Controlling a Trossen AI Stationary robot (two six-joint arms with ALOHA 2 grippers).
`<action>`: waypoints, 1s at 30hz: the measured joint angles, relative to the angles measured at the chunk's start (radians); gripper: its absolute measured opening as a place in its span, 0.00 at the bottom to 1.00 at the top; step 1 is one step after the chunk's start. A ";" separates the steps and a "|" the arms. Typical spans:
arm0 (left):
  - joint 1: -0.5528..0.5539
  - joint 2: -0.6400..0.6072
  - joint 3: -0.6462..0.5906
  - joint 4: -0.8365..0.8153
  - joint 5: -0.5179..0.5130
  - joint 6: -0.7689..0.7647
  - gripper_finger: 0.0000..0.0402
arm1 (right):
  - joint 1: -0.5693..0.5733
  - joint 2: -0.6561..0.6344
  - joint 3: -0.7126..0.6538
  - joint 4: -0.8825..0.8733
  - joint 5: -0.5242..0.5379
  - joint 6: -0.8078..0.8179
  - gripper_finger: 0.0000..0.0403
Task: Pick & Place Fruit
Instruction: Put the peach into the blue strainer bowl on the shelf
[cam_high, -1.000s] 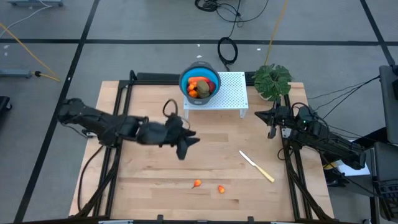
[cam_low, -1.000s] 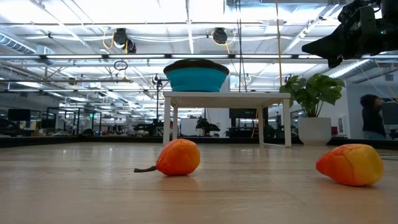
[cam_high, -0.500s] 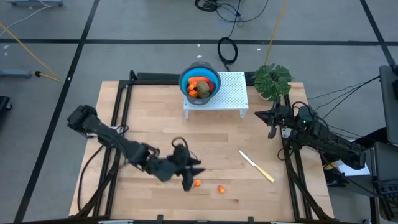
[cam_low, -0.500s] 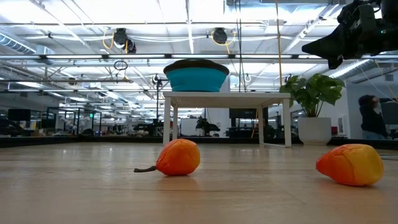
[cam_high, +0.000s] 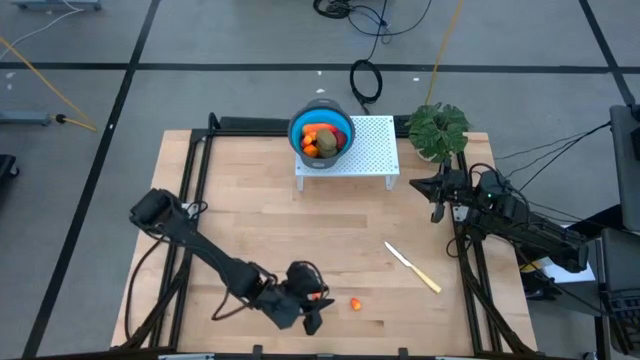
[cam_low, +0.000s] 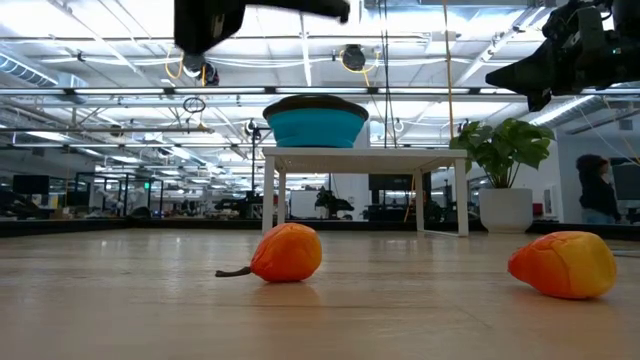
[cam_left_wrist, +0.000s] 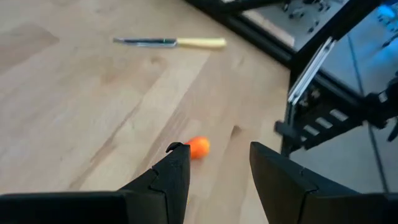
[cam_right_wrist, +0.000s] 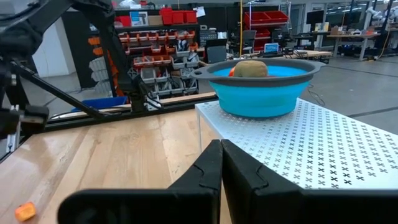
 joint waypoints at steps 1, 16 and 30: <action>-0.002 0.012 0.000 0.001 0.000 0.000 0.41 | 0.000 0.000 0.000 -0.001 0.000 0.000 0.00; 0.001 0.097 0.000 -0.242 0.047 -0.111 0.41 | 0.000 0.000 0.000 -0.026 0.000 0.000 0.00; 0.003 0.102 0.000 -0.290 0.093 -0.087 0.41 | 0.000 0.000 0.000 -0.060 0.000 -0.001 0.00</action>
